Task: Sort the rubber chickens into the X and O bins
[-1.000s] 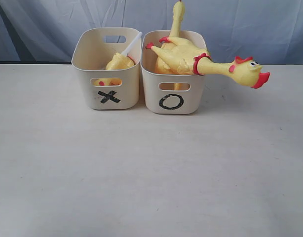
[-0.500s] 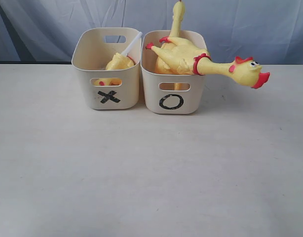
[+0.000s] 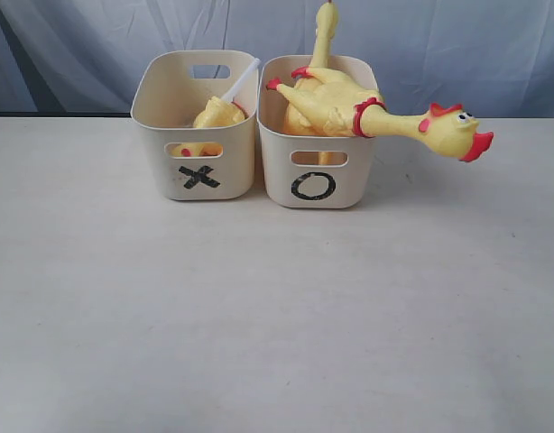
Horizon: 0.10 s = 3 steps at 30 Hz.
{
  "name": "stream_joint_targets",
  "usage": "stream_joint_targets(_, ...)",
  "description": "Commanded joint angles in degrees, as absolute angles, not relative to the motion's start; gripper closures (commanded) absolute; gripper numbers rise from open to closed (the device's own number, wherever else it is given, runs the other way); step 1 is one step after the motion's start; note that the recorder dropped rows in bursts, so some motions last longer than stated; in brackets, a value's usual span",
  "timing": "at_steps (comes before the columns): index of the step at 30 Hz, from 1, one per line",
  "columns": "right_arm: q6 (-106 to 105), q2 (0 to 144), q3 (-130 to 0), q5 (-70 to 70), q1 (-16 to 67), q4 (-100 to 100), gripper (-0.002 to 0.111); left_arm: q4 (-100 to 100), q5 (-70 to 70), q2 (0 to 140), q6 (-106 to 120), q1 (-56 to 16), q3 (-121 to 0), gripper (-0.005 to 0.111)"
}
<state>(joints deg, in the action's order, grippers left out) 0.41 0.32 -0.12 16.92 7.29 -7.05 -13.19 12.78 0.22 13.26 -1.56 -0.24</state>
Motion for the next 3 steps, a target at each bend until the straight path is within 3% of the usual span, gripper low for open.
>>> stream_joint_targets(1, 0.0, 0.0, 0.0, 16.5, 7.5, -7.0, 0.108, -13.3, 12.4, 0.0, 12.8, -1.8, 0.0, 0.107)
stream_joint_targets(3, 0.0, 0.0, 0.0, 16.5, 7.5, -7.0, 0.108, -13.3, 12.4, 0.0, 12.8, -1.8, 0.0, 0.107)
